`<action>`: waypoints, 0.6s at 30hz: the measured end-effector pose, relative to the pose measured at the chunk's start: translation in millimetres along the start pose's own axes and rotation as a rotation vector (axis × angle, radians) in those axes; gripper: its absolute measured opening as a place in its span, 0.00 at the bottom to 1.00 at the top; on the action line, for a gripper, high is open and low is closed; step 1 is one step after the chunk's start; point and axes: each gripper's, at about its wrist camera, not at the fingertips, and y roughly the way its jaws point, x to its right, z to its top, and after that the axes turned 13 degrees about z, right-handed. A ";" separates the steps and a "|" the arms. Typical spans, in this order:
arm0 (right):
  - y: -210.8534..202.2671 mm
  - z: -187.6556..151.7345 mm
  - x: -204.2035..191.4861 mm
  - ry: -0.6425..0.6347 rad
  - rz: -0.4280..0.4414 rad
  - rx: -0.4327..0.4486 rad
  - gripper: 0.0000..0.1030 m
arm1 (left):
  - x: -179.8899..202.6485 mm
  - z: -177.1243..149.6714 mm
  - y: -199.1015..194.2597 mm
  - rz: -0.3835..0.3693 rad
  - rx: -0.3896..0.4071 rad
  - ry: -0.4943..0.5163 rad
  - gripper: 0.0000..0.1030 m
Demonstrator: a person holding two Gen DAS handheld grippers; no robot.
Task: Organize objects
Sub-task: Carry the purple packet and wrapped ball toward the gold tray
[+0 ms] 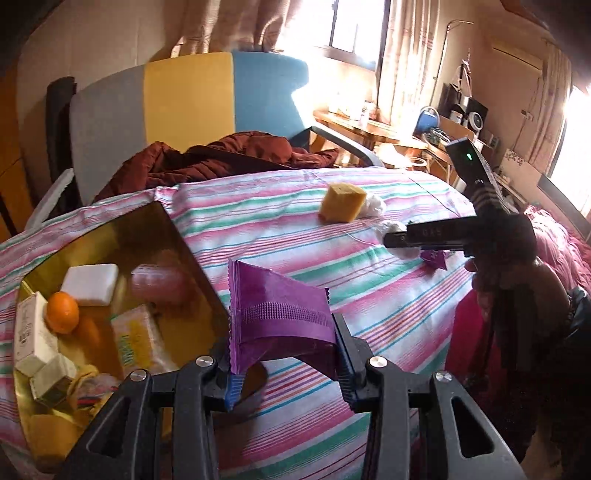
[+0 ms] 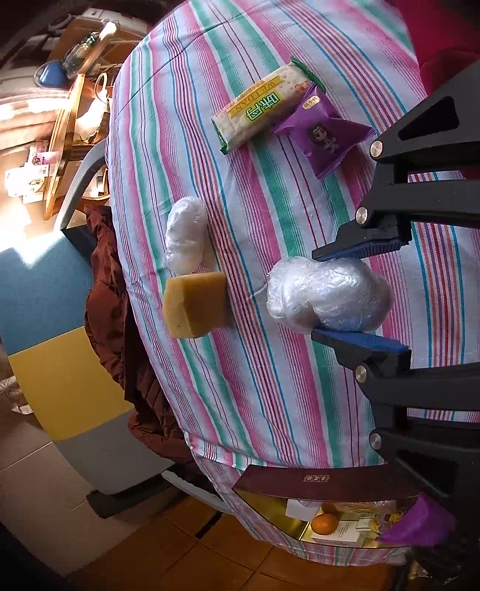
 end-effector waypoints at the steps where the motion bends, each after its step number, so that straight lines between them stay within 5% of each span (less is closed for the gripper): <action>1: 0.6 -0.1 -0.3 -0.003 -0.004 -0.003 0.34 | -7.9 0.9 -4.8 0.012 0.010 -0.014 0.40; 18: 2.5 0.7 -3.0 -0.029 -0.058 -0.002 0.34 | -79.7 -20.6 -40.0 0.228 0.045 -0.120 0.40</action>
